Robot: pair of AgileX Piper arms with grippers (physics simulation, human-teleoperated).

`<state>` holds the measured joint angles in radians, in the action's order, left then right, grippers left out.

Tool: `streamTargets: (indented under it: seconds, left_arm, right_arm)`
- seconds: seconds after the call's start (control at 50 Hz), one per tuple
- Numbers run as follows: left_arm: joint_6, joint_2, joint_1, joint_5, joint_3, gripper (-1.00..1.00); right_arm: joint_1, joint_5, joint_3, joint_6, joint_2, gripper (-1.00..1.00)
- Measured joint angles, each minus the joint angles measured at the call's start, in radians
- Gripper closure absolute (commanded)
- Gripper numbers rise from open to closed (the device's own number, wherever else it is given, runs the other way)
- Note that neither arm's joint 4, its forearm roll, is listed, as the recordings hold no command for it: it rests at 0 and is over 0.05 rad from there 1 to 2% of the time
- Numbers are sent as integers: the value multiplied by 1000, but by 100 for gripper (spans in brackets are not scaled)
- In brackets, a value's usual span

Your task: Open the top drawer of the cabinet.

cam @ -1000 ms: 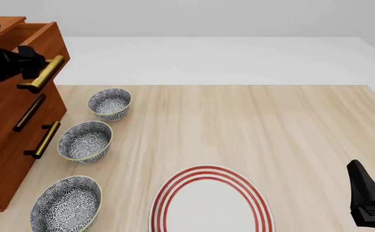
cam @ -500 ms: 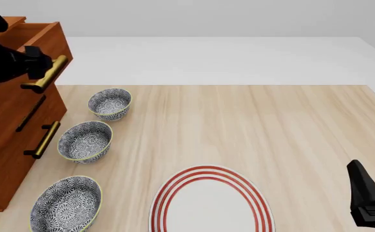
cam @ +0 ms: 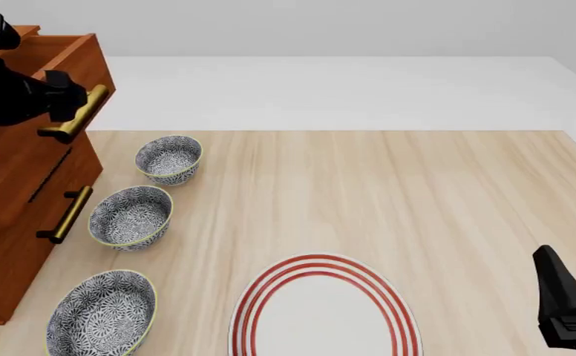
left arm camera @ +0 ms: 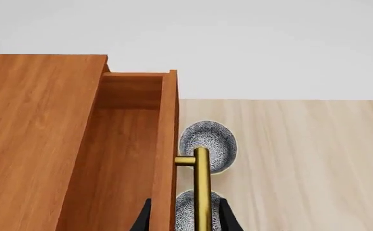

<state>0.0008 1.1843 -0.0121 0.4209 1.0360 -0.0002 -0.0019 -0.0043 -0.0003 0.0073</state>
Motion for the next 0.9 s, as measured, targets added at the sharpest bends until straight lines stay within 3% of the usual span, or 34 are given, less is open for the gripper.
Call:
streamTargets:
  seconds: [0.9]
  left_arm:
    - [-3, -3, 75, 32, 20, -100]
  right_arm:
    - [0, 0, 0, 0, 0, -100]
